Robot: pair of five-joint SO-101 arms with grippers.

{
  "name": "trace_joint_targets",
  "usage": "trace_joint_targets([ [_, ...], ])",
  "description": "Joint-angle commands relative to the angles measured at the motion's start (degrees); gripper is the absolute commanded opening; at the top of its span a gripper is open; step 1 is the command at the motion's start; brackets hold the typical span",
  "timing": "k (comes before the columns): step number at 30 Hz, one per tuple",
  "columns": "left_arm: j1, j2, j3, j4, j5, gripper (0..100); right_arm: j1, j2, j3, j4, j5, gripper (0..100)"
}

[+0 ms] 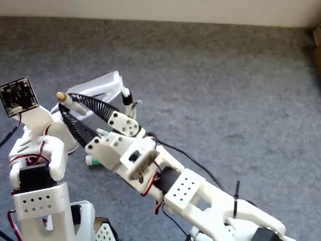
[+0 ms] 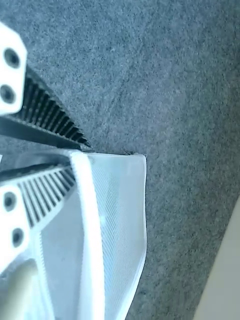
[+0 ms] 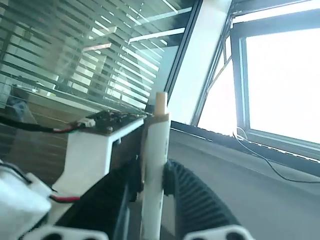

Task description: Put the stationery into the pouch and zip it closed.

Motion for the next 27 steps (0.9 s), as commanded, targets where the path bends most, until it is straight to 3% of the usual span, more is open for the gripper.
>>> trace_joint_targets([
  [1, 0.92, 0.75, -0.66, -1.05, 0.26, 1, 2.59, 1.36, 0.13, -1.27, 0.88, 0.5],
  [6, 0.92, 0.75, -0.66, -1.05, 0.26, 1, 3.3, 5.41, -0.22, -1.27, 0.88, 2.4],
  [11, 0.92, 0.75, -0.66, -1.05, 0.18, 1, 2.33, 6.46, 0.13, -1.19, 0.88, 18.0],
  [21, 0.84, 0.75, -0.66, -1.05, -0.79, 1, 2.07, 5.32, -0.31, -0.75, 0.88, 18.1],
  [24, 0.84, 0.75, -0.48, -1.05, -0.88, 1, 2.07, 1.45, -0.4, 6.9, 0.7, 18.0],
  [27, -0.75, 0.75, -0.48, -1.05, -0.62, 1, 2.42, -4.97, -1.98, 20.09, -5.36, 18.0],
])
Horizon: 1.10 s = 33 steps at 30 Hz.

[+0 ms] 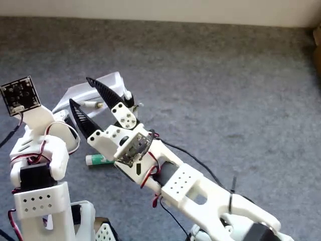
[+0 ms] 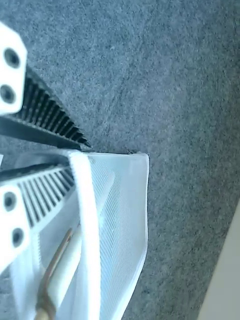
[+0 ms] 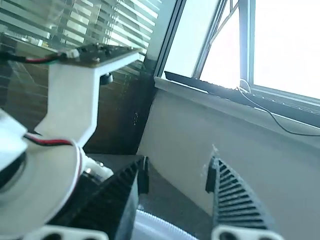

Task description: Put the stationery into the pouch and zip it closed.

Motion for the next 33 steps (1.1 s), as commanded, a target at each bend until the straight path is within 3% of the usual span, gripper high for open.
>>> trace_joint_targets([
  [1, -1.8, 0.75, -0.57, -1.05, 0.0, 1, 0.04, -9.1, -3.82, 16.84, -7.03, 18.0],
  [8, -5.67, 0.75, -0.57, -2.29, 0.97, 1, 8.22, -17.98, -23.16, 58.42, -14.59, 18.0],
  [13, -12.35, 0.84, -3.03, -1.93, 5.36, 1, 17.98, -17.54, -28.62, 76.79, -22.95, 18.0],
  [18, -6.11, 1.1, -3.12, -1.14, 5.27, 1, 20.09, -12.7, -16.66, 75.65, -22.42, 18.0],
  [24, -8.66, 0.75, -3.21, -1.76, 5.1, 1, 13.85, -4.53, -7.34, 70.2, -17.85, 18.0],
  [33, -15.6, 0.75, -3.47, -1.85, 5.36, 1, 10.33, 10.95, -10.59, 70.2, -17.05, 18.0],
])
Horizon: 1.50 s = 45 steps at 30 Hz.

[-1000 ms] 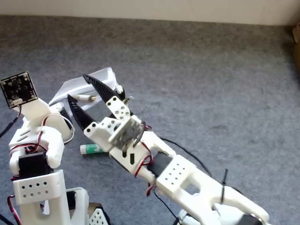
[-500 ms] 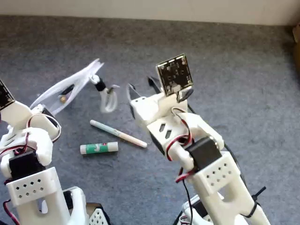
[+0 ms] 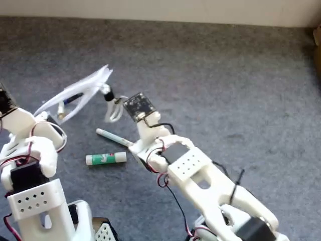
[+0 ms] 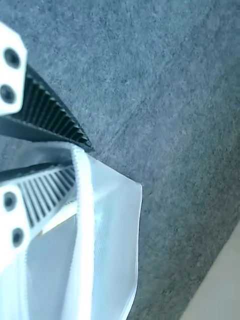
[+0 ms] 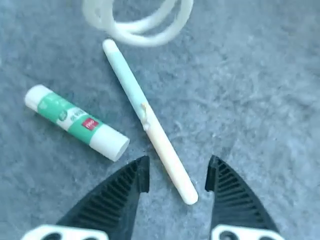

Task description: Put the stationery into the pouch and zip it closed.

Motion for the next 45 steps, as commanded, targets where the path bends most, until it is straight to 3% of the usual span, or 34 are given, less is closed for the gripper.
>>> trace_joint_targets([
  [1, -5.14, -0.04, -3.47, -0.7, 0.7, 1, -0.92, 3.91, -4.35, -1.01, 1.05, 18.0],
  [9, -5.49, -0.04, -3.21, -0.7, 0.62, 1, -0.84, 16.84, -10.95, -1.01, 1.14, 18.0],
  [13, -5.41, -0.04, -3.12, -0.53, 0.44, 1, -0.92, 21.14, -12.26, -0.84, 6.68, 17.6],
  [18, -5.41, -0.04, -3.03, -0.35, 0.44, 1, -0.75, 23.08, -12.44, -0.84, 10.11, 2.1],
  [20, -5.41, -0.04, -3.03, -0.35, 0.44, 1, -0.57, 22.99, -12.18, -0.31, 13.36, 0.7],
  [34, -5.41, -0.04, -3.03, -0.35, 0.44, 1, 10.51, 22.81, -22.64, 36.0, 22.68, 0.4],
  [39, -5.41, -0.04, -3.03, -0.53, 0.44, 1, 14.9, 22.55, -26.59, 40.57, 22.68, 0.4],
  [45, -5.41, -0.04, -3.03, -0.7, 0.44, 1, 15.25, 13.23, -23.52, 40.66, 22.86, 0.4],
])
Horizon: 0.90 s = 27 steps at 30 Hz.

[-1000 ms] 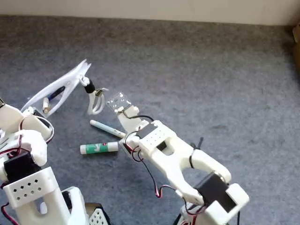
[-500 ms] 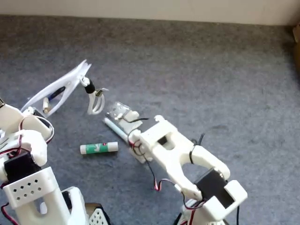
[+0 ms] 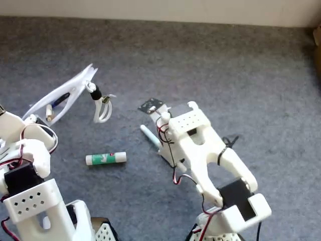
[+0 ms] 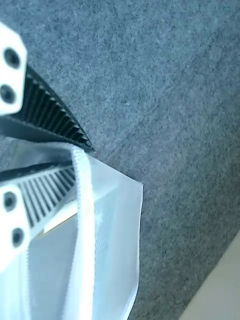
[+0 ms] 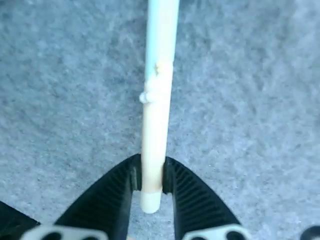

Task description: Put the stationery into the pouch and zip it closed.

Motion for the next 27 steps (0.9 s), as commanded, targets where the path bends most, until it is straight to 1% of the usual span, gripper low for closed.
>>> trace_joint_targets([
  [1, -0.92, -0.04, -3.03, -0.7, 0.44, 1, 0.48, -7.78, 1.54, 0.31, 0.97, 0.4],
  [6, -0.84, -0.04, -3.03, -0.7, 0.44, 1, 0.48, -8.4, 4.18, 0.31, 0.97, 1.3],
  [8, -0.84, -0.04, -3.03, -0.7, 0.44, 1, 0.48, -7.6, 4.18, 0.31, 0.79, 6.7],
  [12, -0.84, -0.04, -3.03, -0.7, 0.44, 1, 0.48, -6.55, 4.18, 0.31, 0.62, 21.1],
  [15, -0.84, -0.04, -3.03, -0.7, 0.35, 1, 0.48, -6.99, 4.0, -0.31, 0.53, 22.3],
  [17, -0.84, -0.04, -3.03, -0.7, 0.35, 1, 0.04, -6.73, 2.07, -3.65, -0.26, 22.4],
  [21, -0.84, -0.04, -3.03, -0.7, 0.35, 1, -3.56, -6.29, 0.84, -15.69, -9.32, 22.4],
  [27, -0.84, -0.04, -3.03, -0.7, 0.35, 1, -8.75, -6.2, 7.25, -29.32, -10.2, 22.3],
])
